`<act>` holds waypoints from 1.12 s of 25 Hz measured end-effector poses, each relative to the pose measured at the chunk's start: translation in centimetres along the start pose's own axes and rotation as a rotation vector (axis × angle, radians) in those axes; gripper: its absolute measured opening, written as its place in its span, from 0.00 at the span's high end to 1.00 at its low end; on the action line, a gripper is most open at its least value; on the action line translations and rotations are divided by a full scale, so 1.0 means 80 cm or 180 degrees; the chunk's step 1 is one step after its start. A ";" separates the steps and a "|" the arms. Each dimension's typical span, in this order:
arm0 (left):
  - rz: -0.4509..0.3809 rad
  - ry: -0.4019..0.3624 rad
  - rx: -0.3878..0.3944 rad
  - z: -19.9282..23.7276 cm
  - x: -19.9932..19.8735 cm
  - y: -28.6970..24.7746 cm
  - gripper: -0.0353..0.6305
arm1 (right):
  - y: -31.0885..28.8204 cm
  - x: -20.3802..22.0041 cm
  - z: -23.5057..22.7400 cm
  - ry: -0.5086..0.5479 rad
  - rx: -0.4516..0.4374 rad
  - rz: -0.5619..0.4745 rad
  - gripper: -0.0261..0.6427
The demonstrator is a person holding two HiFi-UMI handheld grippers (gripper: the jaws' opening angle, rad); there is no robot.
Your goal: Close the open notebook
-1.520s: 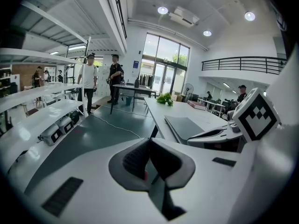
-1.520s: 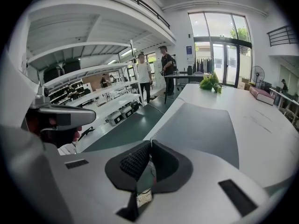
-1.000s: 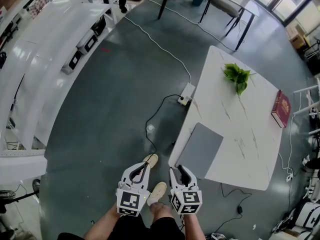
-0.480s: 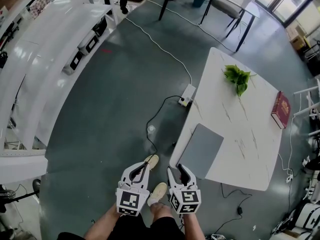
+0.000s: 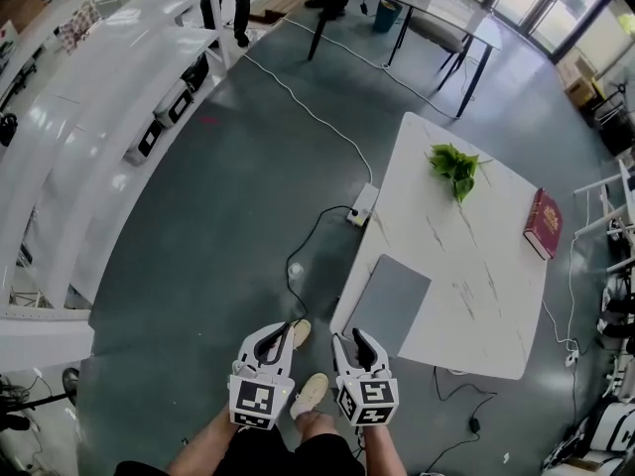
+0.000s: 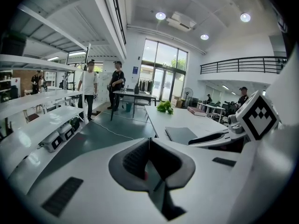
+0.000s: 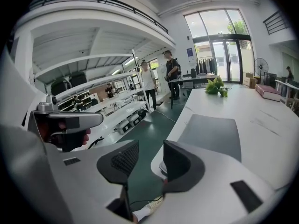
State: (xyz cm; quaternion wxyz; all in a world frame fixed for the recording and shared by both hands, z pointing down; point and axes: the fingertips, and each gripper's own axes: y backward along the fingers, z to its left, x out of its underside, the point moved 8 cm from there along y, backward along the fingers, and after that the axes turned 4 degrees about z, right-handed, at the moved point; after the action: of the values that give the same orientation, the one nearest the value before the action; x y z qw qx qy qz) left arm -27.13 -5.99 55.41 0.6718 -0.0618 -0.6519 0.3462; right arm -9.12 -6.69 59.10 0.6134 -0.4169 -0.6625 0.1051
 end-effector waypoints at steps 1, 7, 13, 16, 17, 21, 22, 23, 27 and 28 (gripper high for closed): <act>-0.0031 -0.0013 -0.0009 -0.001 -0.007 0.003 0.91 | 0.005 -0.004 -0.001 0.0001 0.0016 -0.0026 0.69; -0.0204 -0.0130 -0.0021 -0.014 -0.050 0.025 0.91 | 0.046 -0.035 -0.008 0.0044 0.0124 -0.0224 0.71; -0.0388 -0.0292 0.0113 -0.052 -0.112 0.058 0.91 | 0.116 -0.085 -0.015 0.0074 0.0328 -0.0524 0.75; -0.0509 -0.0406 0.0220 -0.075 -0.146 0.068 0.91 | 0.154 -0.111 -0.026 0.0070 0.0470 -0.0716 0.78; -0.0547 -0.0441 0.0257 -0.084 -0.156 0.072 0.91 | 0.167 -0.117 -0.030 0.0071 0.0514 -0.0770 0.79; -0.0693 -0.0614 0.0418 -0.113 -0.193 0.078 0.91 | 0.212 -0.138 -0.048 0.0067 0.0740 -0.1021 0.83; -0.0722 -0.0654 0.0455 -0.119 -0.201 0.077 0.91 | 0.222 -0.142 -0.053 0.0065 0.0805 -0.1087 0.84; -0.0746 -0.0686 0.0485 -0.126 -0.207 0.078 0.91 | 0.233 -0.145 -0.058 0.0064 0.0864 -0.1146 0.85; -0.0840 -0.0824 0.0587 -0.155 -0.230 0.079 0.91 | 0.280 -0.152 -0.076 0.0049 0.1090 -0.1345 0.88; -0.0861 -0.0859 0.0627 -0.164 -0.238 0.080 0.91 | 0.293 -0.152 -0.079 0.0038 0.1152 -0.1393 0.89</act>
State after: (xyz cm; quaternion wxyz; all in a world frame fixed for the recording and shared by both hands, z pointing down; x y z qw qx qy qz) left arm -15.82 -6.69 34.28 0.6216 0.1392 -0.7013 0.3201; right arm 5.29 -2.60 36.48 0.6898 -0.1483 -0.7036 0.0844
